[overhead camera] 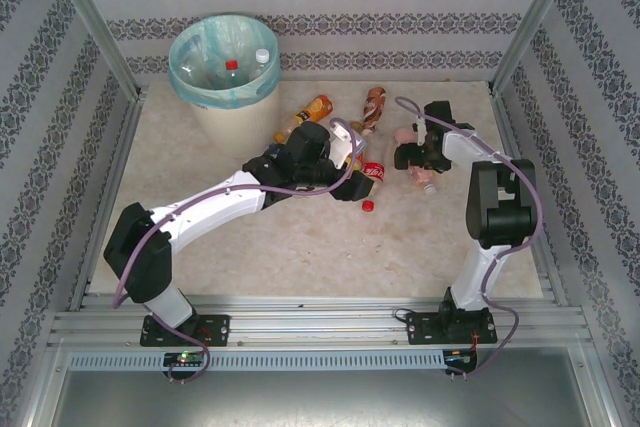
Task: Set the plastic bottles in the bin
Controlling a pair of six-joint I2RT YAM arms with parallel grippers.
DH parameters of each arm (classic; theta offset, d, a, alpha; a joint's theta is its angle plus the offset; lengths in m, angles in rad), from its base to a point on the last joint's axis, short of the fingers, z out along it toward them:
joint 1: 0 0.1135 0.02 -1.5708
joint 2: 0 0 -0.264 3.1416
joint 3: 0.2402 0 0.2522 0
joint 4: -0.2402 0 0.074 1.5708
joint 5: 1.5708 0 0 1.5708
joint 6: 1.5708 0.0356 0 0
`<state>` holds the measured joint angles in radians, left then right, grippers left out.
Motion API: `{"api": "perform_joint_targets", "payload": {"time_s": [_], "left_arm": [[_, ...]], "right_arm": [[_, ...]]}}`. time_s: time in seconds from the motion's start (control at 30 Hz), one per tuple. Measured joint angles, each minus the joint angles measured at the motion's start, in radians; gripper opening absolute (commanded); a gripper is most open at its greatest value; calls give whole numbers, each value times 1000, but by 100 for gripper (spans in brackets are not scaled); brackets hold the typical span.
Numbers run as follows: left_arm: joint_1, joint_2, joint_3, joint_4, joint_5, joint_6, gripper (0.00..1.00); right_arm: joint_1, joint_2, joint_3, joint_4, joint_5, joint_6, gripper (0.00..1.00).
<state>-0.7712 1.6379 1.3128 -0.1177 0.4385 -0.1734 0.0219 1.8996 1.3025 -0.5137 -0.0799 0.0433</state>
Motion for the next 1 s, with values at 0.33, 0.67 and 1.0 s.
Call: {"api": "perform_joint_targets", "payload": {"time_s": [0.33, 0.67, 1.0], "left_arm": [[0, 15, 0, 14, -51, -38, 77], [34, 14, 4, 50, -66, -125, 83], [175, -56, 19, 139, 45, -262, 84]], "right_arm": [[0, 6, 4, -21, -8, -24, 63], [1, -294, -81, -35, -20, -24, 62], [200, -740, -257, 63, -282, -35, 60]]}}
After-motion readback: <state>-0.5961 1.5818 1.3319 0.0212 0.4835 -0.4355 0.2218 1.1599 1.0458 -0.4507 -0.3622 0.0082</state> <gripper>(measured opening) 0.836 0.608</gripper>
